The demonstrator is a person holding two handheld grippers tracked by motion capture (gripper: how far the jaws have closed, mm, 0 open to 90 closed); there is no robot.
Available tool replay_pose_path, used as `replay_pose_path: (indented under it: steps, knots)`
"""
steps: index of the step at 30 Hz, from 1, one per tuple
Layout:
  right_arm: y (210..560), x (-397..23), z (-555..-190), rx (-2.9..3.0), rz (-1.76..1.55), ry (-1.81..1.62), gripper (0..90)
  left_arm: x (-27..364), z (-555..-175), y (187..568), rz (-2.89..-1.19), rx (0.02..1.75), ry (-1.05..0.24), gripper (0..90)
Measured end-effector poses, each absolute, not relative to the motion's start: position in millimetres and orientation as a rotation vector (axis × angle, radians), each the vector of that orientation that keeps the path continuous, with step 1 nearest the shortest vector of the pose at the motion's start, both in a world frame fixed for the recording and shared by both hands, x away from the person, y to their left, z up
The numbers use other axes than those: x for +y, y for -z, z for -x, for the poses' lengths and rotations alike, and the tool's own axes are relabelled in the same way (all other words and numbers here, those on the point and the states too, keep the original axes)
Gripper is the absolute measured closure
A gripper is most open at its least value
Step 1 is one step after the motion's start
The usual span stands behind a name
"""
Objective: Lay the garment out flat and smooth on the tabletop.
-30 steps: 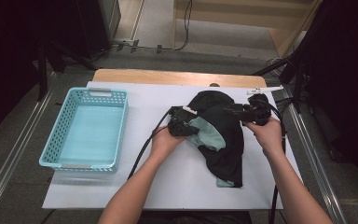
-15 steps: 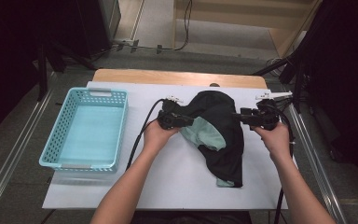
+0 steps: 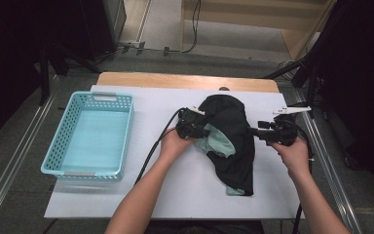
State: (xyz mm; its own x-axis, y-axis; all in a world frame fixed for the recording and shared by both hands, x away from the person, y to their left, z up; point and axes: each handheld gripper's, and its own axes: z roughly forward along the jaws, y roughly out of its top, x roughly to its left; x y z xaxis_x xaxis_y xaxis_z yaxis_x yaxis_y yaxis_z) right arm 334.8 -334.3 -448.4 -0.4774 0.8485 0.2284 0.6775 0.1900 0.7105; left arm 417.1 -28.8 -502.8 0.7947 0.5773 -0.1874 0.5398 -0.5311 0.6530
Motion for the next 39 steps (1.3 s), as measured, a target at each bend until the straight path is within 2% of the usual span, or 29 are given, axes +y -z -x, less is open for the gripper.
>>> replay_pose_path:
  steps: [3,4,11,14,17,19,21,22,27,33,34,36,39]
  knots:
    - [455.0,-334.8,-330.8,2.259,-1.478,-1.142,35.4,-27.2,-420.0,501.1,-2.245,0.857,-0.028,87.2]
    - [457.3,-334.4,-329.4,2.263,-1.481,-1.141,35.4,-26.2,-420.9,499.3,-2.248,0.871,-0.006,88.3]
    - [472.9,-323.2,-323.4,2.323,-1.451,-1.114,35.7,8.7,-427.3,465.5,-2.175,0.941,-0.026,89.2]
    - [476.6,-314.8,-325.2,2.358,-1.444,-1.108,39.8,21.9,-427.0,455.4,-2.171,0.959,-0.059,89.2]
    - [479.7,-302.4,-327.5,2.407,-1.45,-1.096,51.4,34.1,-427.4,449.5,-2.167,0.984,-0.085,89.2]
    - [479.6,-293.3,-328.7,2.439,-1.438,-1.099,70.3,42.1,-428.3,445.1,-2.143,1.016,-0.096,89.1]
    - [476.2,-283.9,-328.5,2.471,-1.423,-1.135,81.9,49.2,-429.1,440.8,-2.126,1.038,-0.105,89.1]
    - [472.9,-279.2,-327.5,2.479,-1.418,-1.146,84.1,52.5,-429.3,438.6,-2.126,1.048,-0.112,89.0]
    - [456.1,-255.4,-318.5,2.496,-1.324,-1.207,84.8,66.8,-428.1,428.5,-2.076,1.096,-0.141,88.9]
    - [453.6,-229.1,-311.5,2.561,-1.249,-1.257,84.4,69.7,-423.5,424.7,-2.074,1.114,-0.16,88.6]
    - [454.3,-226.0,-310.8,2.578,-1.233,-1.259,82.3,70.3,-423.4,425.9,-2.076,1.122,-0.161,88.6]
    - [456.2,-224.2,-311.2,2.6,-1.221,-1.263,67.6,72.8,-424.1,429.4,-2.069,1.142,-0.146,88.5]
    - [455.2,-232.9,-311.0,2.586,-1.213,-1.241,55.6,77.3,-424.5,434.1,-2.068,1.159,-0.142,88.5]
